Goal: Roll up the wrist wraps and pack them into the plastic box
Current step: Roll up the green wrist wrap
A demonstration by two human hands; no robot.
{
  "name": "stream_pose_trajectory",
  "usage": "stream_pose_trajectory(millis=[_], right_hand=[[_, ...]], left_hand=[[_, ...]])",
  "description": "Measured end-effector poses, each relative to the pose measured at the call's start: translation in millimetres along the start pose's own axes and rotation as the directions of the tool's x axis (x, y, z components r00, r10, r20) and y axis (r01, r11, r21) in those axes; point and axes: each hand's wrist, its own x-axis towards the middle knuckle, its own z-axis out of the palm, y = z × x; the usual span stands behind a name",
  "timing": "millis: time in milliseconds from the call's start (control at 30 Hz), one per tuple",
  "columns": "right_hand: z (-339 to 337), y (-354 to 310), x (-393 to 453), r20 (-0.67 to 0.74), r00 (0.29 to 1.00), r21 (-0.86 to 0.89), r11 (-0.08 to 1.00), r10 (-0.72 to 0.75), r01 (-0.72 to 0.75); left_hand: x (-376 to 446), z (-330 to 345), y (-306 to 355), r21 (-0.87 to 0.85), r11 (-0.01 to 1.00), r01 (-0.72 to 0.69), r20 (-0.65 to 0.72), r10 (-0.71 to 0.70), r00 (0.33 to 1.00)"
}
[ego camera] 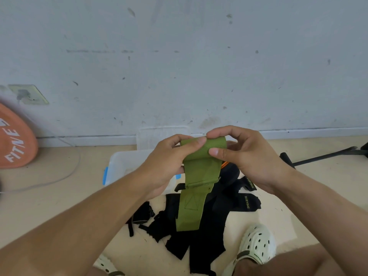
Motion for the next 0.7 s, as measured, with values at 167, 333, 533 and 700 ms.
stream_pose_trajectory(millis=[167,333,533,700], right_hand=[[-0.4,-0.3,0.7,0.009,1.0,-0.019,1.0,-0.003,0.003],[-2.3,-2.4,3.6,0.051,0.994,0.074,0.992,0.097,-0.101],[-1.1,-1.7,3.2,0.123,0.981,0.069,0.985,0.149,-0.158],[-3.9,-1.4,4.7,0.046,0.996,0.063,0.995,0.077,-0.08]], left_hand=[[0.9,-0.7,0.2,-0.052,0.998,-0.02,-0.024,0.019,1.0],[1.2,-2.2,-5.0,0.028,0.989,-0.145,-0.065,0.146,0.987],[1.8,-2.4,-8.7,0.026,0.976,-0.215,-0.085,0.217,0.972],[2.0,0.2,-6.5,-0.037,0.985,-0.166,-0.07,0.163,0.984]])
